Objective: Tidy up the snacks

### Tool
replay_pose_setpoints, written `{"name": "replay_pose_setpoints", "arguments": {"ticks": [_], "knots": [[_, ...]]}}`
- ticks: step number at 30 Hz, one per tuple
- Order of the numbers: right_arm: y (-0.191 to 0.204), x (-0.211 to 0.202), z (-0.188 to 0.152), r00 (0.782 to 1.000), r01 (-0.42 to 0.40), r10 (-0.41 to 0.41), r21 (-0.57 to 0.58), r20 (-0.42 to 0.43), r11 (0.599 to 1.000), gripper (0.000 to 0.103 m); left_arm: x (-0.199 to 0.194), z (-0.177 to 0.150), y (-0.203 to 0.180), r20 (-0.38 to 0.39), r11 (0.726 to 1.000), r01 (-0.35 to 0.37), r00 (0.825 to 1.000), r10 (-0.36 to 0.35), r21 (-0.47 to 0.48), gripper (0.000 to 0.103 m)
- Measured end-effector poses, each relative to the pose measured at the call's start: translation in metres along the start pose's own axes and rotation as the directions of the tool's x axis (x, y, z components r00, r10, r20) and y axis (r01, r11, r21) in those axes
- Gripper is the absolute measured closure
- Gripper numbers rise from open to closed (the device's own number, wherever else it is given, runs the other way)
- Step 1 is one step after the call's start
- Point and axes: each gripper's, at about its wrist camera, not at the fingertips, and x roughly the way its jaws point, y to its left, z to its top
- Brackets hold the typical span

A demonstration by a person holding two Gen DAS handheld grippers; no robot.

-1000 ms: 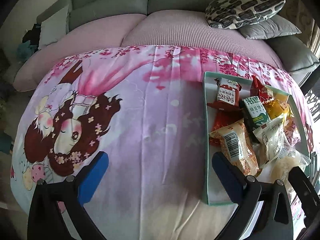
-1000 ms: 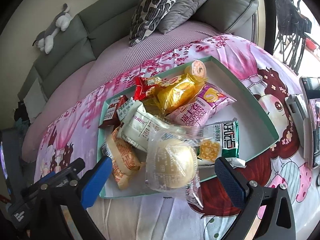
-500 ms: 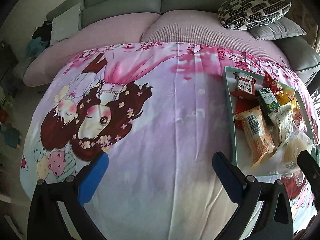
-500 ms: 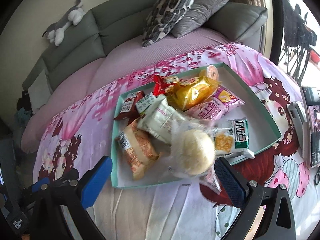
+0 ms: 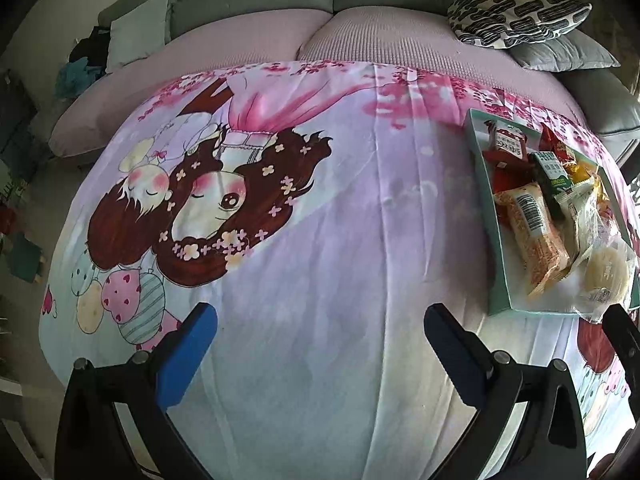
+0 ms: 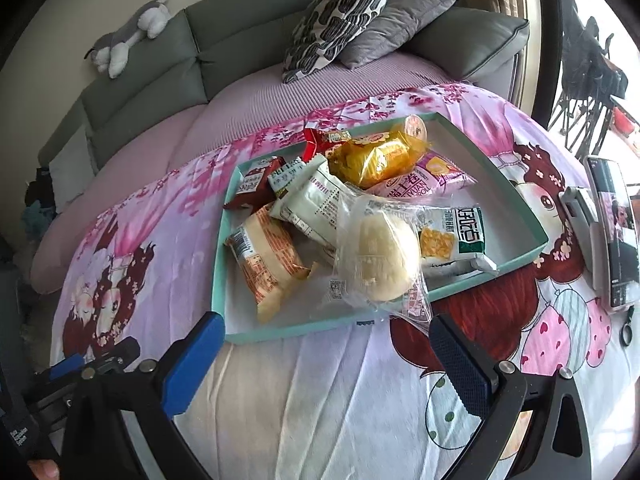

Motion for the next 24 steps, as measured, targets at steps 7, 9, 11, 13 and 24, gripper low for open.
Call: {"name": "replay_pose_setpoints", "arguments": {"ticks": [7, 9, 11, 13, 24], "knots": [[0.008, 0.002, 0.001, 1.0, 0.02, -0.02, -0.034, 0.015, 0.999, 0.0, 0.01, 0.003, 0.0, -0.027, 1.0, 0.03, 0.999, -0.03, -0.009, 0.0], [0.008, 0.003, 0.002, 0.999, 0.027, -0.026, -0.037, 0.018, 0.999, 0.0, 0.012, 0.004, -0.001, -0.033, 0.999, 0.032, 0.999, -0.032, -0.009, 0.0], [0.007, 0.005, 0.002, 0.999, 0.03, -0.03, -0.041, 0.014, 0.999, 0.0, 0.012, 0.005, -0.002, -0.033, 0.999, 0.032, 0.999, -0.032, -0.003, 0.0], [0.008, 0.007, 0.002, 0.999, 0.041, -0.041, -0.052, 0.009, 0.998, 0.0, 0.012, 0.005, -0.004, -0.03, 0.999, 0.035, 0.999, -0.035, 0.004, 0.0], [0.015, 0.008, 0.0, 1.0, 0.017, -0.017, -0.078, -0.001, 0.997, 0.0, 0.008, 0.005, -0.006, -0.021, 0.998, 0.058, 0.998, -0.058, 0.02, 0.0]]}}
